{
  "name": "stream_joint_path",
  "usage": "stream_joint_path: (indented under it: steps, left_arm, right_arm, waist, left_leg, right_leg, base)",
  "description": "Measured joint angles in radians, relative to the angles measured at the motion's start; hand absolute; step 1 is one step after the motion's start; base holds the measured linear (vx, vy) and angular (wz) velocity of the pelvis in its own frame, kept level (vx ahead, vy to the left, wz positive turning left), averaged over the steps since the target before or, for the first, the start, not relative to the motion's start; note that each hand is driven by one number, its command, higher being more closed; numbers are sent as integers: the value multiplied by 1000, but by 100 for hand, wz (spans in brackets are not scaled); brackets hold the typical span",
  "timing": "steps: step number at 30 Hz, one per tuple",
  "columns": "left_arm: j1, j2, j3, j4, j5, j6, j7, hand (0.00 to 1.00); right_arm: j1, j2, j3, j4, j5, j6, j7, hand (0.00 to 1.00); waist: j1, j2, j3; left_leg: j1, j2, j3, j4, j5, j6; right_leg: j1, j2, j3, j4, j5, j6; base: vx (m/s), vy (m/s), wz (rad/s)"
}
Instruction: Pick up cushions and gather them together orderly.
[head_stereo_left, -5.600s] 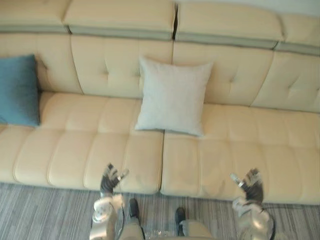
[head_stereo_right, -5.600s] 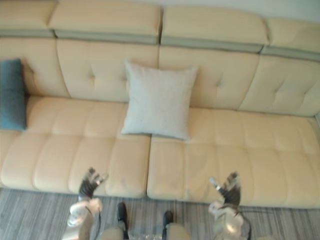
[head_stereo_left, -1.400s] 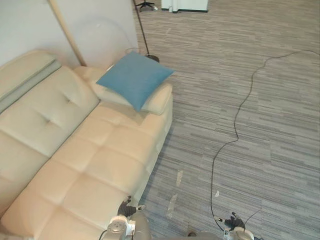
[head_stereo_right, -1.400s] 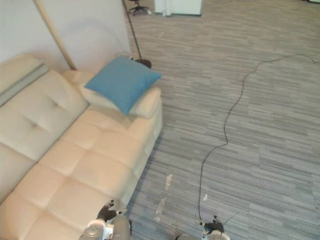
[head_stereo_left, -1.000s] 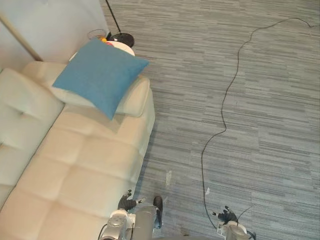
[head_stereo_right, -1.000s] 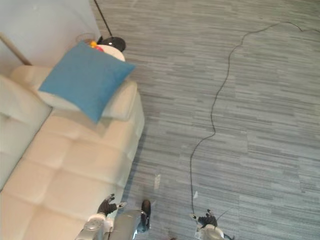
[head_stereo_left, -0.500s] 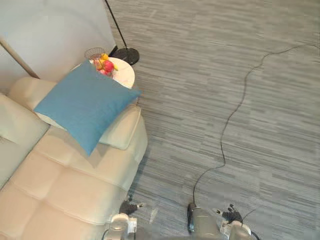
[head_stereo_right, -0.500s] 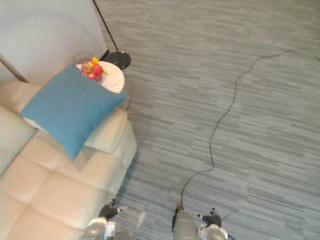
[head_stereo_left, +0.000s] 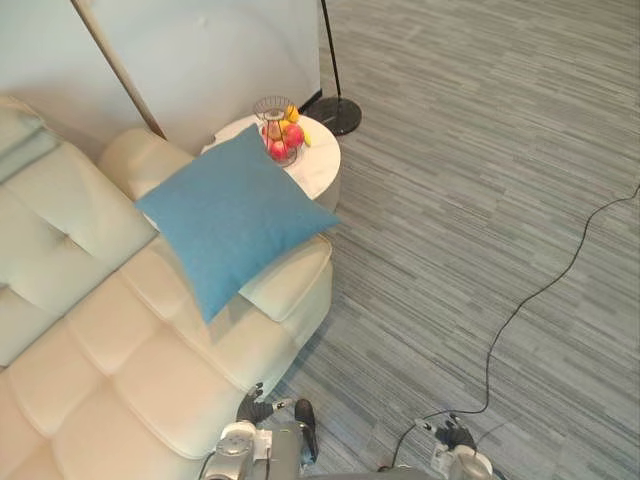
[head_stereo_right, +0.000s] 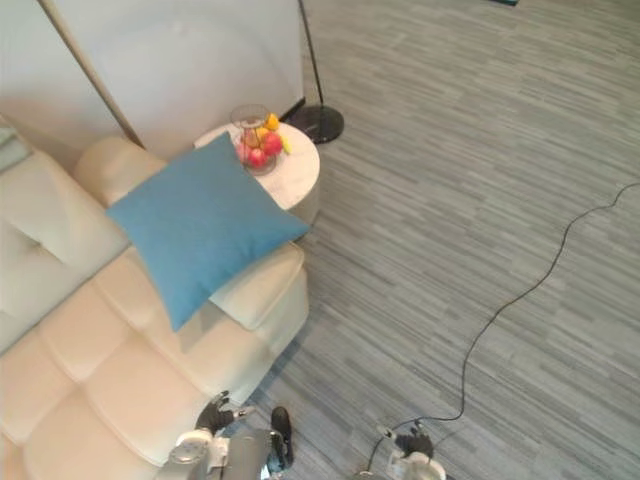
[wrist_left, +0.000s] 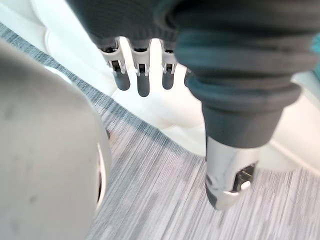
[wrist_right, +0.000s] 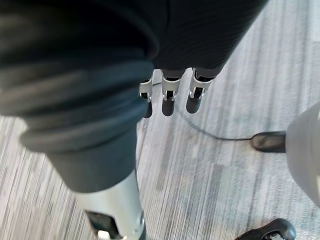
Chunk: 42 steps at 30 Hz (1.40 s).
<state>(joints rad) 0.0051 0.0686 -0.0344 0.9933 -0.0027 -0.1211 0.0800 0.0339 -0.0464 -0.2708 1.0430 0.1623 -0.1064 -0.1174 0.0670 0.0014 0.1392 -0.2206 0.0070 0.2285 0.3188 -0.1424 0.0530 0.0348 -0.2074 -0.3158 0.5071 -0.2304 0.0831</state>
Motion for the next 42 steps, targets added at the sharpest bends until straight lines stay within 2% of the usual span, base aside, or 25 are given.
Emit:
stream_joint_path:
  steps: [1, 2, 4, 5, 7, 8, 9, 10, 11, 12, 13, 14, 15, 16, 17, 18, 21, 22, 23, 24, 26, 32, 38, 41, 42]
  left_arm:
    - [7, 1, -1, -2, -3, 0, 0, 0]
    - [9, 0, -3, -2, -8, 1, 1, 0]
    - [17, 3, -2, -4, -19, 1, 3, 0]
    - [26, 14, -1, -3, -21, 1, 4, 0]
    - [20, 13, 9, -5, -21, 1, 5, 0]
    - [11, 3, 20, -10, -21, 1, 5, 0]
    - [4, -16, 27, -13, -20, -1, 5, 0]
    - [4, -23, 31, -13, -20, -1, 5, 0]
    - [9, -33, 46, -13, -20, -1, 5, 0]
    - [16, -35, 57, -13, -20, -1, 5, 0]
    - [18, -33, 63, -14, -20, -1, 5, 0]
    - [20, -57, 93, -17, -19, -3, 3, 0]
    - [25, -65, 94, -18, -19, -3, 3, 0]
    - [28, -81, 97, -20, -19, -3, 5, 0]
    - [27, -86, 97, -20, -20, -3, 5, 0]
    - [27, -98, 97, -20, -20, -3, 3, 0]
    - [27, -104, 96, -20, -19, -3, 2, 0]
    - [25, -104, 94, -20, -19, -3, 1, 0]
    - [23, -104, 92, -20, -19, -3, 1, 0]
    - [22, -103, 91, -20, -19, -3, 1, 0]
    - [18, -88, 78, -17, -19, -5, 2, 0]
    - [19, -42, 54, 50, -18, -3, 2, 0]
    - [28, -16, 59, 80, -21, -2, 4, 0]
    - [26, 13, 106, 76, -39, -1, 4, 0]
    - [27, 44, 137, 55, -58, -1, 5, 0]
  right_arm:
    - [12, 3, 0, -2, -5, 0, 1, 0]
    - [24, 9, 0, -3, -6, 0, 3, 0]
    - [32, 10, 0, -5, -6, 1, 9, 0]
    - [35, 10, 0, -6, -6, 1, 11, 0]
    - [37, 10, -1, -8, -6, 0, 11, 0]
    - [38, 11, -6, -12, -4, 0, 12, 0]
    - [38, 11, -6, -18, -2, 0, 13, 0]
    - [38, 13, -6, -18, -2, 0, 14, 0]
    - [40, 18, -5, -19, -1, 0, 15, 0]
    - [50, 31, -5, -29, 2, 0, 17, 0]
    - [55, 38, -5, -33, 3, -1, 17, 0]
    - [57, 29, -29, -44, 5, 0, 19, 0]
    - [57, 28, -35, -45, 6, 0, 18, 0]
    - [57, 23, -39, -48, 6, -2, 19, 0]
    - [57, 21, -40, -48, 7, -3, 19, 0]
    - [57, 20, -39, -48, 12, -3, 19, 0]
    - [55, 29, -39, -47, 17, -3, 20, 0]
    - [54, 36, -40, -47, 32, -5, 20, 0]
    - [55, 40, -40, -49, 36, -6, 20, 0]
    - [55, 41, -40, -49, 36, -6, 20, 0]
    - [46, 35, -35, -48, 36, -5, 24, 0]
    - [51, 30, -39, -40, 39, -4, 29, 0]
    - [69, 22, -45, -22, 87, -4, 29, 0]
    - [64, -11, -122, -38, 131, -4, 31, 0]
    - [57, -54, -168, -60, 159, -6, 32, 0]
  waist:
    - [-7, -3, -1]
    - [-11, -4, -1]
    - [-8, -4, -4]
    - [-11, -5, -8]
    - [-14, -5, -9]
    - [-16, -5, -9]
    - [-19, 1, -8]
    - [-19, -1, -8]
    - [-18, -12, -13]
    - [-18, -38, -17]
    - [-18, -46, -17]
    - [-14, -8, -24]
    - [-13, -4, -27]
    - [-14, 22, -37]
    - [-14, 26, -36]
    - [-17, 28, -37]
    - [-18, 25, -35]
    - [-26, 8, -30]
    - [-32, 7, -29]
    - [-32, 4, -28]
    - [-22, -3, -27]
    - [-34, 7, -46]
    - [-53, 11, -68]
    - [-57, 13, -73]
    - [-61, 15, -75]
  left_leg:
    - [64, -26, -52, -36, -17, 7]
    - [106, -36, -97, -46, -30, 8]
    - [157, -39, -134, -68, -39, 7]
    - [195, -37, -190, -84, -42, 5]
    - [208, -33, -252, -92, -41, 4]
    - [211, -27, -304, -96, -42, 3]
    - [215, -14, -365, -96, -54, -18]
    - [218, -10, -385, -94, -61, -30]
    - [220, -9, -408, -85, -73, -50]
    - [214, -19, -426, -52, -102, -88]
    - [210, -22, -432, -40, -113, -99]
    - [205, 25, -437, -20, -131, -118]
    - [204, 39, -434, -20, -134, -124]
    - [203, 71, -432, -26, -135, -137]
    - [203, 78, -433, -28, -133, -141]
    - [203, 104, -430, -37, -114, -172]
    - [191, 132, -397, -42, -92, -196]
    - [185, 151, -327, -55, -74, -183]
    - [180, 169, -200, -56, -64, -166]
    - [179, 173, -152, -60, -60, -166]
    - [187, 152, -129, -99, -36, -182]
    - [229, 120, -96, -202, 4, -167]
    - [273, 110, -91, -248, 8, -161]
    - [275, 105, -81, -264, 13, -156]
    - [275, 102, -78, -271, 17, -153]
  right_leg:
    - [-71, -41, 30, 234, 75, 85]
    - [-115, -40, 59, 357, 36, 86]
    - [-163, -29, 76, 399, -4, 73]
    - [-213, -8, 77, 352, -39, 48]
    - [-251, 23, 104, 259, -49, 30]
    - [-282, 64, 178, 153, -47, 26]
    - [-291, 115, 304, -4, -26, 17]
    - [-291, 126, 348, -58, -5, 17]
    - [-290, 132, 392, -129, 31, 17]
    - [-273, 114, 417, -208, 118, 14]
    - [-271, 105, 412, -207, 164, 16]
    - [-261, 130, 342, -165, 116, -16]
    - [-259, 136, 325, -164, 110, -22]
    - [-250, 154, 280, -161, 92, -43]
    - [-243, 158, 265, -162, 88, -48]
    - [-220, 166, 213, -163, 72, -65]
    - [-183, 164, 143, -171, 56, -82]
    - [-165, 153, 107, -189, 55, -84]
    - [-149, 142, 73, -202, 56, -84]
    - [-148, 141, 69, -202, 54, -82]
    - [-157, 134, 80, -204, 55, -73]
    - [-145, 131, 120, -289, 116, -56]
    - [-102, 133, 127, -342, 132, -49]
    - [-102, 134, 137, -367, 148, -47]
    - [-102, 133, 141, -380, 157, -46]
  base:
    - [338, 100, 102]
    - [410, 98, 106]
    - [292, -12, 89]
    - [310, -58, 95]
    - [262, -105, 113]
    - [304, -245, 173]
    - [285, -273, 154]
    - [263, -329, 126]
    - [216, -330, 97]
    - [204, -361, 89]
    - [220, -422, 102]
    - [162, -342, 69]
    - [206, -360, 89]
    - [135, -223, 57]
    - [163, -307, 95]
    - [109, -242, 88]
    - [57, -177, 76]
    - [17, -140, 109]
    - [5, -64, 94]
    - [-13, -52, 64]
    - [-33, 12, 6]
    - [30, 64, -18]
    - [60, 43, -4]
    - [27, 29, -8]
    - [12, 22, -6]
